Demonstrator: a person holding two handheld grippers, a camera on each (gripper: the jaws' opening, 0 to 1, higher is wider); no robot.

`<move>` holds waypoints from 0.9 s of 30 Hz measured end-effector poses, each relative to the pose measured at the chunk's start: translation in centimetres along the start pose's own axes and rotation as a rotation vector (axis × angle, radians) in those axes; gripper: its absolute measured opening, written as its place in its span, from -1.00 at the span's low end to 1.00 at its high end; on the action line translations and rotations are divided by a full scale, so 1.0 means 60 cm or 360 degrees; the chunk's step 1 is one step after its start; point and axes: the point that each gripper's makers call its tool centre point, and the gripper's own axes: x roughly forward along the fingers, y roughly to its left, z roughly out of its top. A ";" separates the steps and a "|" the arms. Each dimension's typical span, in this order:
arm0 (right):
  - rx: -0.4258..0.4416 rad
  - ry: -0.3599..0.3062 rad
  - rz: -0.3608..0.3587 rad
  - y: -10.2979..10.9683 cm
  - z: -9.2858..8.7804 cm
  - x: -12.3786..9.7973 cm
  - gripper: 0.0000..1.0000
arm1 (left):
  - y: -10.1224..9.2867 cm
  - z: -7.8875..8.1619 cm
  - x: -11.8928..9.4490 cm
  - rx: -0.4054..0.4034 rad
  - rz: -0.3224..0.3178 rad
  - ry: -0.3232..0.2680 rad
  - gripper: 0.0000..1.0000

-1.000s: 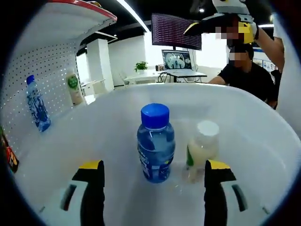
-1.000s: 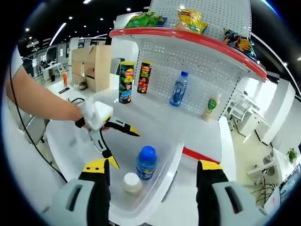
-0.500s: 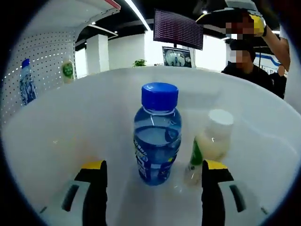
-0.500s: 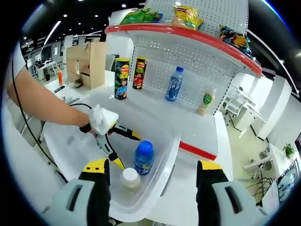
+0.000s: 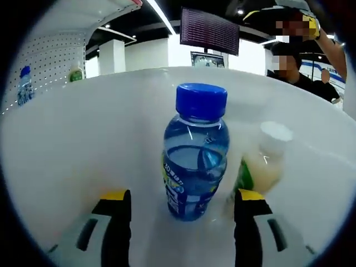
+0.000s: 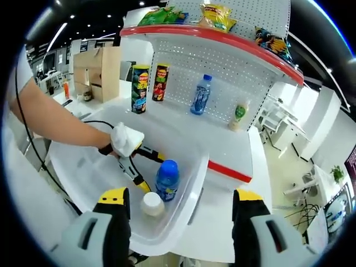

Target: Place the items from the shopping basket onto the snack and drink counter

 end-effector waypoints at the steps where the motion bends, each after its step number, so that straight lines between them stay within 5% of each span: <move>1: 0.0000 0.0002 -0.0001 0.001 -0.001 -0.001 0.48 | -0.001 0.002 0.001 0.0000 -0.0004 -0.0007 0.52; 21: 0.0048 0.0042 -0.0027 0.004 -0.023 -0.007 0.48 | -0.012 0.004 0.051 0.0078 -0.0104 -0.0005 0.47; 27: 0.0060 -0.0017 -0.0055 -0.007 -0.010 -0.009 0.48 | -0.023 0.006 0.062 0.0108 -0.0148 -0.0018 0.38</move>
